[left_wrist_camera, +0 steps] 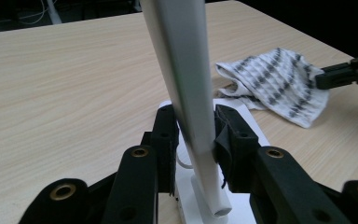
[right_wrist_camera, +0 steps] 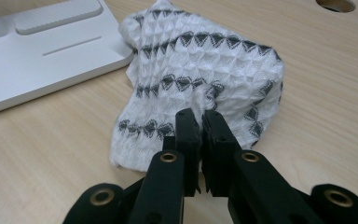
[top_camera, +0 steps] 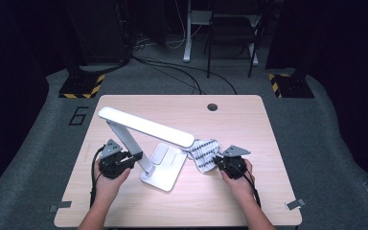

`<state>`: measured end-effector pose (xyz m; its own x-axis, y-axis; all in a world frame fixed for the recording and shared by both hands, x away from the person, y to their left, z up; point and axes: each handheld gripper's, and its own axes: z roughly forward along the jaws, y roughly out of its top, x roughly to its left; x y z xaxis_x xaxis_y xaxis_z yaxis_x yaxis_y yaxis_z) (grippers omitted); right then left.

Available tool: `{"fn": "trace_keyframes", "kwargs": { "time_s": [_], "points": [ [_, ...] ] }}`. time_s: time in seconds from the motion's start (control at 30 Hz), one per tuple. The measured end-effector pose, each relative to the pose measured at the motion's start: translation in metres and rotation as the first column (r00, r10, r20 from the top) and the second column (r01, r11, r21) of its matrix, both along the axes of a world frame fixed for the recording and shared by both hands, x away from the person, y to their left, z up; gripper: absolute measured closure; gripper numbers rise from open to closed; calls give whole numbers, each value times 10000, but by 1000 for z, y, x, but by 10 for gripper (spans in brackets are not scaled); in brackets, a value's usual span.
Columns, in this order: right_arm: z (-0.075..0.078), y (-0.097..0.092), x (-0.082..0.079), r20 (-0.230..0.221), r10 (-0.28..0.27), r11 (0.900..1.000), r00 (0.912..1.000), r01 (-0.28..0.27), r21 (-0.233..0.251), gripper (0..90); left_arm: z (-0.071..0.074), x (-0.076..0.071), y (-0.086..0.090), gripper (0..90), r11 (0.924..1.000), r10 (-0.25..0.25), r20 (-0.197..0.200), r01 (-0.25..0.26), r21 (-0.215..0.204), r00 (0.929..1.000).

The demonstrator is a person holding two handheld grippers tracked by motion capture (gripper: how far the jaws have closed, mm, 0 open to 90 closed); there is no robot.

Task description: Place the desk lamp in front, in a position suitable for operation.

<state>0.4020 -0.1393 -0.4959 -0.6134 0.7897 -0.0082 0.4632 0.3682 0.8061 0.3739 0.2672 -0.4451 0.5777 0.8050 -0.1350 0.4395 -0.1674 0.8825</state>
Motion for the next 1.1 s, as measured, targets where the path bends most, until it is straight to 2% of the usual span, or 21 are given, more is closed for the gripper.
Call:
{"fn": "trace_keyframes", "kwargs": {
  "time_s": [0.07, 0.23, 0.33, 0.4, 0.43, 0.47, 0.57, 0.7, 0.77, 0.83, 0.87, 0.93, 0.97, 1.0, 1.1],
  "points": [
    [2, -8, -11, 102, 50, 10000, 9999, -50, -40, 861, 0, -3, -1, 702, 10000, 14, 40, -14, 26, 10000],
    [3, -31, -41, 232, -109, 9997, 9997, 103, 230, 861, 0, -9, -5, 700, 9999, -116, 34, 117, -26, 9999],
    [6, -44, -57, 213, -272, 9988, 9994, 263, 409, 861, -1, -15, -6, 695, 9989, -479, 27, 479, 8, 9988],
    [7, -50, -64, 233, -286, 9988, 9993, 277, 396, 861, -1, -19, -8, 688, 9978, -650, -25, 650, -109, 9979],
    [8, -53, -69, 244, -344, 9991, 9991, 338, 238, 861, 0, -21, -8, 684, 9972, -752, 41, 752, -39, 9972],
    [9, -55, -73, 262, -335, 9994, 9991, 332, 132, 860, 0, -24, -9, 678, 9969, -761, -6, 760, -201, 9971],
    [6, -60, -83, 153, -264, 9996, 9995, 263, 99, 859, 4, -31, -8, 665, 9944, -1018, 67, 1019, -288, 9948],
    [3, -61, -90, 74, -325, 9994, 9994, 323, 156, 857, 5, -39, -7, 650, 9887, -1491, 174, 1494, -145, 9887],
    [2, -63, -90, 50, -261, 9995, 9996, 260, 194, 855, 5, -41, -9, 637, 9855, -1682, 190, 1685, -202, 9856],
    [2, -62, -89, 77, -308, 9991, 9995, 306, 290, 853, 5, -41, -8, 613, 9815, -1898, 419, 1906, -183, 9809],
    [2, -62, -89, 74, -308, 9989, 9995, 305, 352, 851, 6, -39, -7, 578, 9785, -2041, 571, 2054, -197, 9773],
    [2, -61, -88, 90, -363, 9984, 9993, 359, 428, 845, 7, -34, -7, 494, 9753, -2192, 524, 2203, -170, 9743],
    [2, -61, -88, 133, -315, 9987, 9994, 309, 412, 840, 7, -29, -6, 470, 9724, -2334, 439, 2330, 154, 9714],
    [1, -60, -88, 110, -370, 9982, 9993, 364, 478, 834, 7, -27, -7, 457, 9727, -2320, 430, 2313, 202, 9718],
    [0, -60, -87, 81, -246, 9985, 9997, 242, 497, 806, 6, -18, -6, 426, 9634, -2674, 500, 2679, -30, 9623]
  ]
}}
